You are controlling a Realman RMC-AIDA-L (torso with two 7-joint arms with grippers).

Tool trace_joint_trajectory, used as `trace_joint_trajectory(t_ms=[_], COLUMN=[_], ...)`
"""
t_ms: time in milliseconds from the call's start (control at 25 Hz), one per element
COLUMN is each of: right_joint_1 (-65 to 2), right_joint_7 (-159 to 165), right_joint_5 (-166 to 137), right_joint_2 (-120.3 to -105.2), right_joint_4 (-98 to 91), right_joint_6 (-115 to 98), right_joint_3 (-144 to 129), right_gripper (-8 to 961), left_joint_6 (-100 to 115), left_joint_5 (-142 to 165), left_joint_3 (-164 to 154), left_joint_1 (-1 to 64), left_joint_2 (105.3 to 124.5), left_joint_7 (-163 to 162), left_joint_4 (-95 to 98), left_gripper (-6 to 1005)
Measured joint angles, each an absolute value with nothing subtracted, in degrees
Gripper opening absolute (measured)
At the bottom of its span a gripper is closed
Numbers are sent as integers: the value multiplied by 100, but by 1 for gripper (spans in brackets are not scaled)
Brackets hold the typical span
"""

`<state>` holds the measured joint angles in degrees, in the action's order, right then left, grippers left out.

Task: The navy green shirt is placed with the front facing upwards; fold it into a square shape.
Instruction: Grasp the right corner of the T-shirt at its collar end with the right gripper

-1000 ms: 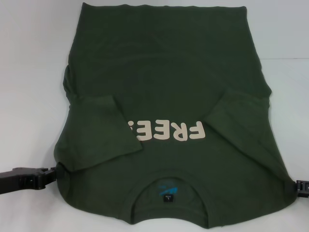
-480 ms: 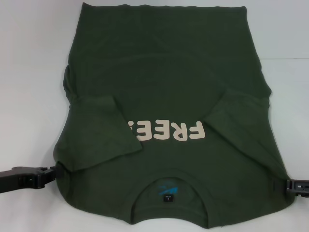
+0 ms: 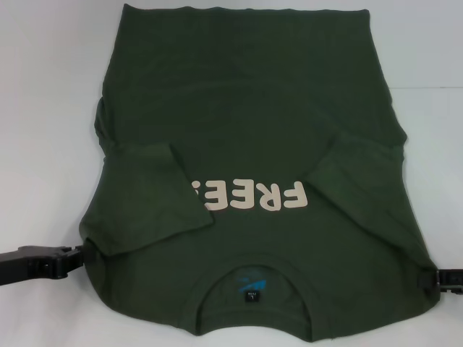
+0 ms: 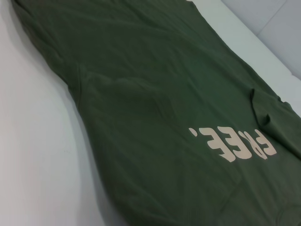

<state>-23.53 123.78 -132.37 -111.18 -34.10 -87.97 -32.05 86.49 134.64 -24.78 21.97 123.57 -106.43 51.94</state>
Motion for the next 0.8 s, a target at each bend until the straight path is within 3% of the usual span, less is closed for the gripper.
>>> trace_joint_trajectory(t_ms=[360,480,680,800], right_joint_1=[-2352,-2325,-2257,-2190], right_joint_7=[12470,12457,12402,12273], right_joint_5=[-13323,-13324,-13315,-13276], right_joint_2=[-11110,-11117,-11128,-11135], right_joint_4=[-3418,-3419,-3419,-3418], right_joint_6=[-8717,-8717,-8715,-8728], right_joint_3=[-3193,-3178,-3142,-3053], right_gripper=[490,241,42,42], left_joint_6=[8648,8648,8721,8825], left_joint_5=[13464,13464,13463,13460], left_joint_3=[-2478,-2478,-2478,-2477], left_joint_1=[2227,2235,2245,2250], left_joint_2=[12348,12348,12340,12337], left_joint_7=[-10654,-10660,-10771,-10946], left_joint_4=[5194,5194,5199,5216], left_gripper=[31,31,32,32])
